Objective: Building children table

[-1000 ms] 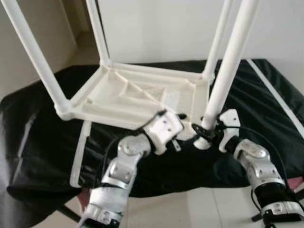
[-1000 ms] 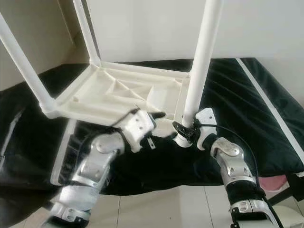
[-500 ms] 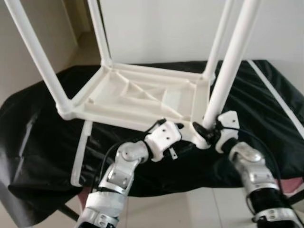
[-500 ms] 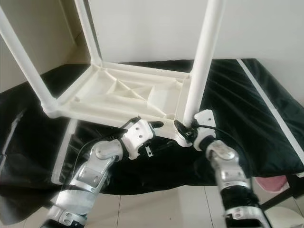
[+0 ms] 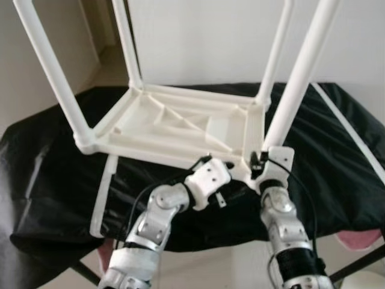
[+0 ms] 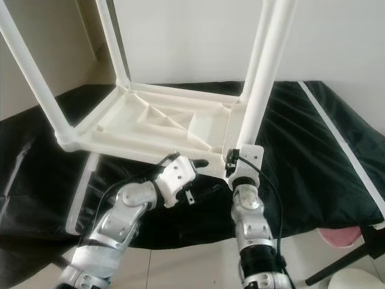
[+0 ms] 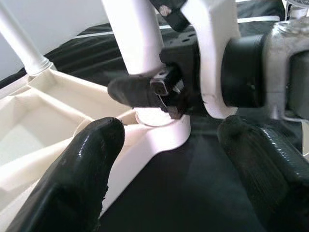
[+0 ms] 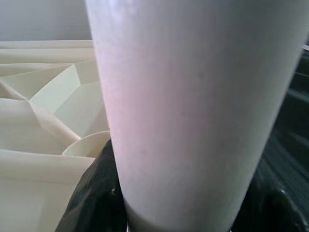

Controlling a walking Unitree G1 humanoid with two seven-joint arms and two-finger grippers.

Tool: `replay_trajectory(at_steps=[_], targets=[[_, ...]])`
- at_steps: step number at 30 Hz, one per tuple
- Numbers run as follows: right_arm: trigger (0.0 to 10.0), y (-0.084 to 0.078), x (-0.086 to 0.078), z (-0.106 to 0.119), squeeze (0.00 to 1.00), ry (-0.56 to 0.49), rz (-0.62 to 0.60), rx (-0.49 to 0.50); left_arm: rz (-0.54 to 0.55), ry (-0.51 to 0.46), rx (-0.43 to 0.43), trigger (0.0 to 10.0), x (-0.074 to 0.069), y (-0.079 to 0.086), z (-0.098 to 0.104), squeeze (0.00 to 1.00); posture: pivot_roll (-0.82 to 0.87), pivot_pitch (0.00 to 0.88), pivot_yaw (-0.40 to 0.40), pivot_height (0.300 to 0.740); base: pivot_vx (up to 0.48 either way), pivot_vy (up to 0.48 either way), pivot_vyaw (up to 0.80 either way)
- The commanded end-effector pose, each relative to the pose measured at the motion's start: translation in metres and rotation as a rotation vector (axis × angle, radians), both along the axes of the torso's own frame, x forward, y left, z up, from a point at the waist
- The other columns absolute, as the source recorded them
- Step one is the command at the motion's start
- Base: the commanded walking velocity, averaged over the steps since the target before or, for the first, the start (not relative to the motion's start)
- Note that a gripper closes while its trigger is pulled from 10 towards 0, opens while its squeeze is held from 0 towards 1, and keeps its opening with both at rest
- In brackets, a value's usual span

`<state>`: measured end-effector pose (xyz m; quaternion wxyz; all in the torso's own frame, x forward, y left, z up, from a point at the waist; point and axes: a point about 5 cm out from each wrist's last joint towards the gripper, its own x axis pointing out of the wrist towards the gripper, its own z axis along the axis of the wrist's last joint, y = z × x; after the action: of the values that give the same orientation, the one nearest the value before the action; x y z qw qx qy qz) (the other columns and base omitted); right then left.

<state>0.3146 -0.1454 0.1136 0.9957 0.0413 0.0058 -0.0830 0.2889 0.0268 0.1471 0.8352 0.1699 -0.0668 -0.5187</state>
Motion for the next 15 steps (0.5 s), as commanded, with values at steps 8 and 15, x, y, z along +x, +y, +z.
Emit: replay_trajectory(at_steps=[8, 15], targets=[[10.0, -0.0013, -0.0073, -0.0230, 0.00, 0.153, -0.020, 0.027, 0.115, -0.032, -0.021, 10.0, 0.0086, 0.0013, 0.0039, 0.00, -0.06, 0.000, -0.007, 0.740, 0.000, 0.000, 0.00], [10.0, 0.0015, -0.0062, -0.0233, 0.00, 0.167, -0.029, 0.054, 0.113, -0.035, -0.019, 10.0, 0.0081, -0.0007, 0.0039, 0.00, -0.06, 0.000, -0.012, 0.740, 0.000, 0.000, 0.00]])
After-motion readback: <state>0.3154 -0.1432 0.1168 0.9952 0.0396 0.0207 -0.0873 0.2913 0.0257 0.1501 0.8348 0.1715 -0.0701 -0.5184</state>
